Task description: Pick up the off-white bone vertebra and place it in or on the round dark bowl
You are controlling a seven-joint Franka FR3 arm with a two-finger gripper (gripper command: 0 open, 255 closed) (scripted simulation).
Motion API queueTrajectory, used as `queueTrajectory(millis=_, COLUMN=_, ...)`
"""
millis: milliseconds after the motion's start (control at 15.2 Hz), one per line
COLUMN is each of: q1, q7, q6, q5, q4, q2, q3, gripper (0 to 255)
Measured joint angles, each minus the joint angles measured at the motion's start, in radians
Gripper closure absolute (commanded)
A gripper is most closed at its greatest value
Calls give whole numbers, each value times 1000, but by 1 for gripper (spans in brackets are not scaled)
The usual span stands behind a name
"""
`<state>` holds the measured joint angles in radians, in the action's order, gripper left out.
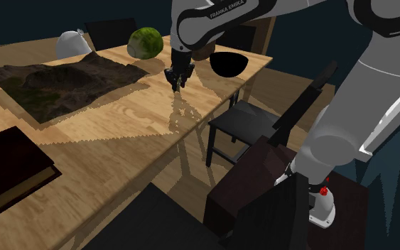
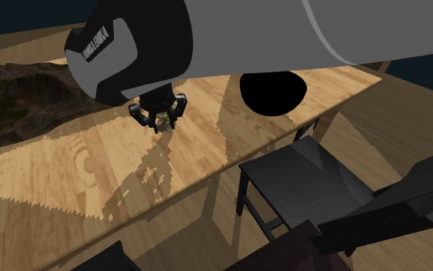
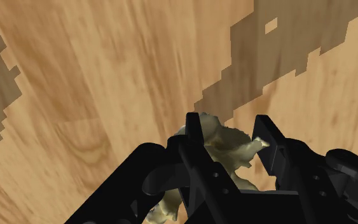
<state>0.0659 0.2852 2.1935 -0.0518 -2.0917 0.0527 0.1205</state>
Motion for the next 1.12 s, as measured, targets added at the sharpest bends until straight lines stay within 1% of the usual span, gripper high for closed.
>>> queueTrajectory(millis=264, q1=0, q7=0, q6=0, q5=0, q4=0, q2=0, q3=0, gripper=255)
queueTrajectory(millis=396, q1=0, q7=-3, q6=-15, q5=1, q4=11, q2=5, q3=-1, gripper=255)
queueTrajectory(millis=1122, q1=0, q7=-12, q6=-157, q5=9, q4=123, q2=35, q3=-1, gripper=255)
